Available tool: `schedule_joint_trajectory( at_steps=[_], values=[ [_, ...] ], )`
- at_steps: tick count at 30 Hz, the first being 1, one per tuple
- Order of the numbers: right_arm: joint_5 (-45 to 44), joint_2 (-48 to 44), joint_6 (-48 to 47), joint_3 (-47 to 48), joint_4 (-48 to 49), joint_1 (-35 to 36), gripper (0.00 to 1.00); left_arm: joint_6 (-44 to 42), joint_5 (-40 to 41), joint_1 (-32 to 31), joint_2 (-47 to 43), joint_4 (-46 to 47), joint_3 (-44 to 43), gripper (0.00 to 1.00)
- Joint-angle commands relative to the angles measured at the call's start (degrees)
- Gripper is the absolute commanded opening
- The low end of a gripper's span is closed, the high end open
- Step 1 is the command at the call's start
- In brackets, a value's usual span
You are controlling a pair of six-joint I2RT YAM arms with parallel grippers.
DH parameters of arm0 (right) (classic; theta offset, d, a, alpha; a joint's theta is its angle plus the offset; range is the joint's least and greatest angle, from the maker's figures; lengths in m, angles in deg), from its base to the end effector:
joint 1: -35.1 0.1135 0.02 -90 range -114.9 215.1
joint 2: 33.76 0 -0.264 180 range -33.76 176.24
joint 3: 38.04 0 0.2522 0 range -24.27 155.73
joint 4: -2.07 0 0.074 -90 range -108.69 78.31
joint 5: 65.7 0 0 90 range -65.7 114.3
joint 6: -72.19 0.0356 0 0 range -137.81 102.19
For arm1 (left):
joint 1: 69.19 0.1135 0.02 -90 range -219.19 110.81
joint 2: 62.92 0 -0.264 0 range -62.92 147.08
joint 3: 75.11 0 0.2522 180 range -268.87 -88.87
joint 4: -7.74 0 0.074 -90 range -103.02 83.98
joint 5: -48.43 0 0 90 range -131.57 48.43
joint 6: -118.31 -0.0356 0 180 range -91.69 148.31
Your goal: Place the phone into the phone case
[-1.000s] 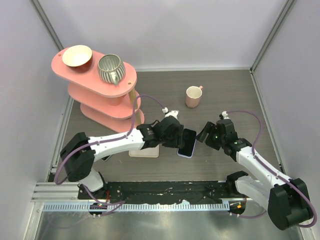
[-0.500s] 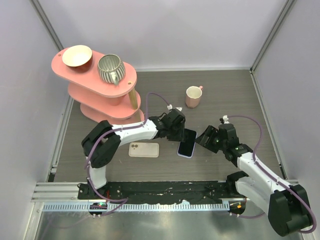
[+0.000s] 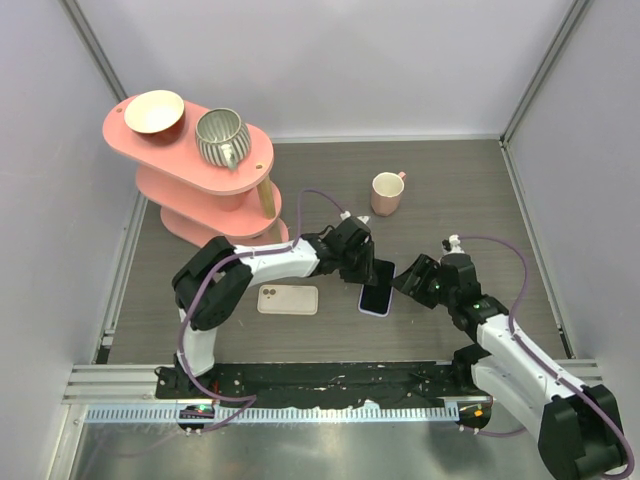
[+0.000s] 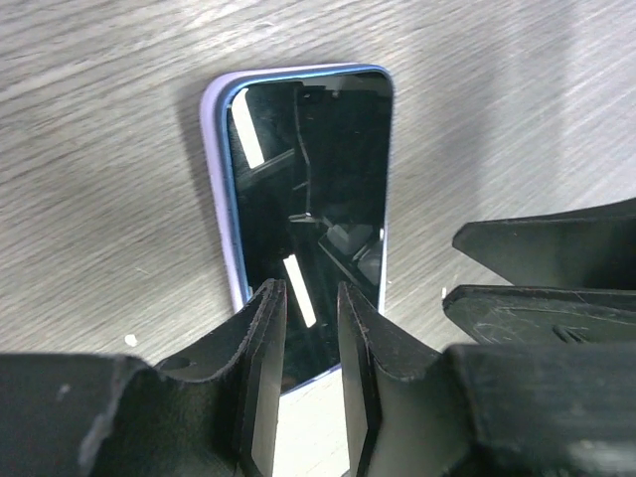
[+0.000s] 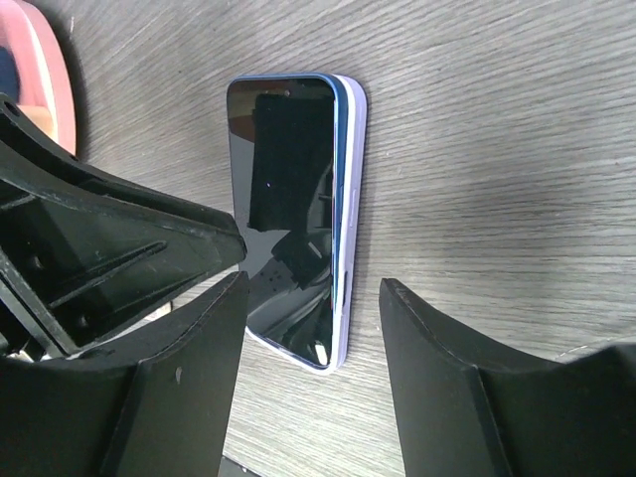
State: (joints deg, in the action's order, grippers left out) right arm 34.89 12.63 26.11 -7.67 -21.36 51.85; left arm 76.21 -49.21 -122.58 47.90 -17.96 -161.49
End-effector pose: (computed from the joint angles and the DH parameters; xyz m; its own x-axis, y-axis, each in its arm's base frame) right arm 0.1556 0.0537 0.1658 -0.7290 0.4926 -0.4752 0.1201 0.7756 0.6197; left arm 0.2428 -0.3347 0.1720 -0.9349 0.0253 -0.3540 0.2278 0.8076 -0.5440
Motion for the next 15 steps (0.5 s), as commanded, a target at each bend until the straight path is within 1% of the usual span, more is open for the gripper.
schedule_joint_trajectory(
  at_steps=[1,3,4,7,12,15],
  values=[
    [-0.39,-2.36,0.46,-0.87,3.87,-0.14,0.61,0.97,-3.53,1.09,-4.56,3.61,-0.5,0.33],
    [-0.74,-3.14,0.64,-1.04,3.78,-0.14,0.61,-0.96,-0.9,1.27,-4.65,0.89,-2.34,0.36],
    [-1.36,-3.32,0.64,-1.13,3.87,-0.14,0.61,-1.57,-0.1,1.27,-4.48,-2.0,-2.96,0.36],
    [-2.24,-3.68,0.99,-1.48,4.4,-0.14,0.61,-2.28,2.36,1.35,-2.81,-5.27,-4.2,0.36],
    [-1.63,-3.06,-0.32,-1.22,6.24,-0.14,0.65,-1.93,2.98,1.35,-1.49,-4.32,-3.32,0.36],
    [-1.36,-2.01,-0.59,-0.52,6.51,-0.14,0.65,-2.02,3.77,1.35,-0.62,-4.49,-3.32,0.36]
  ],
)
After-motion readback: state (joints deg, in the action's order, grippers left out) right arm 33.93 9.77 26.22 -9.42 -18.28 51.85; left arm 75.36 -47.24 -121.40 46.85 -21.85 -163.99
